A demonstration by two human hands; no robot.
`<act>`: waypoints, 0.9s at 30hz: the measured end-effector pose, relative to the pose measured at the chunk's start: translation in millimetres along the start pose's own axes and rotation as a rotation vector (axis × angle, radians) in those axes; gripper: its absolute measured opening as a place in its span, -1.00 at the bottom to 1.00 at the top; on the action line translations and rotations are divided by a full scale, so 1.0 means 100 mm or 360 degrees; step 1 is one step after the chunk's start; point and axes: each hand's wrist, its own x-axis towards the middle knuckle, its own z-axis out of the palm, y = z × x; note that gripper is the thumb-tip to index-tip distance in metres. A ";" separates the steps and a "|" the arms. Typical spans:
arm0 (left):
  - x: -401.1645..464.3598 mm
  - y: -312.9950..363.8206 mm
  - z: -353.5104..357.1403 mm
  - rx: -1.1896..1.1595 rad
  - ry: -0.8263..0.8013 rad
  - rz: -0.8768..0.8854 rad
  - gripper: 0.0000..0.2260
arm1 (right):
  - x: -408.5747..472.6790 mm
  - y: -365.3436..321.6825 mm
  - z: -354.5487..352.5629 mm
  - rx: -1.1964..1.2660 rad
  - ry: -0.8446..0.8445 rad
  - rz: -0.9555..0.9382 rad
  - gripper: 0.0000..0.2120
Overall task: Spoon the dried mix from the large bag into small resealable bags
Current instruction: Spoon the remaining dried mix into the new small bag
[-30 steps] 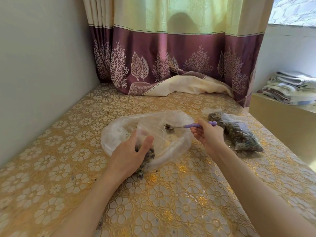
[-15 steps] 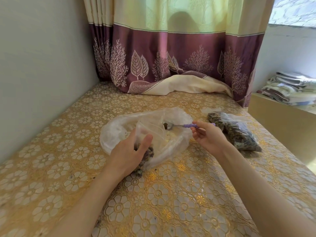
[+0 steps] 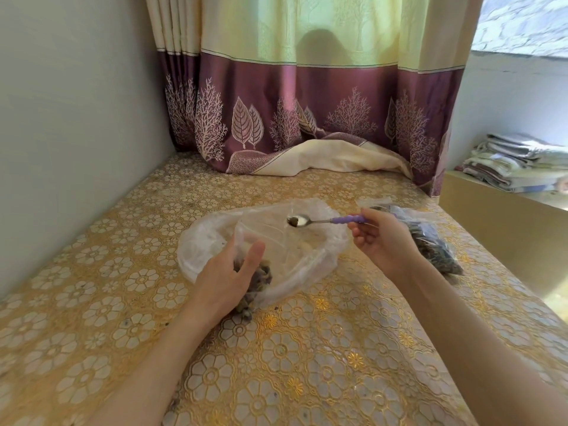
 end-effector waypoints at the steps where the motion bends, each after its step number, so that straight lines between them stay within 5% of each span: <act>1: 0.01 0.00 0.00 -0.0018 0.0017 -0.0020 -0.04 | -0.03 -0.05 0.02 0.0009 -0.0040 -0.0038 -0.78; 6: 0.02 0.00 0.00 -0.0101 0.0008 -0.0084 -0.09 | -0.25 -0.27 0.16 -0.0067 -0.0342 -0.0256 -0.63; 15: 0.01 0.06 -0.03 -0.0216 0.0086 0.0000 -0.16 | -0.56 -0.33 0.34 -0.0519 -0.0774 -0.0638 -0.85; 22: 0.00 0.05 -0.02 -0.0256 0.0097 0.0004 -0.17 | -0.45 -0.31 0.21 -0.0302 -0.0474 -0.0630 -0.78; 27: 0.01 0.05 -0.02 -0.0444 0.0114 -0.0029 -0.06 | -0.31 -0.14 0.03 -0.0526 -0.0077 -0.0551 -0.73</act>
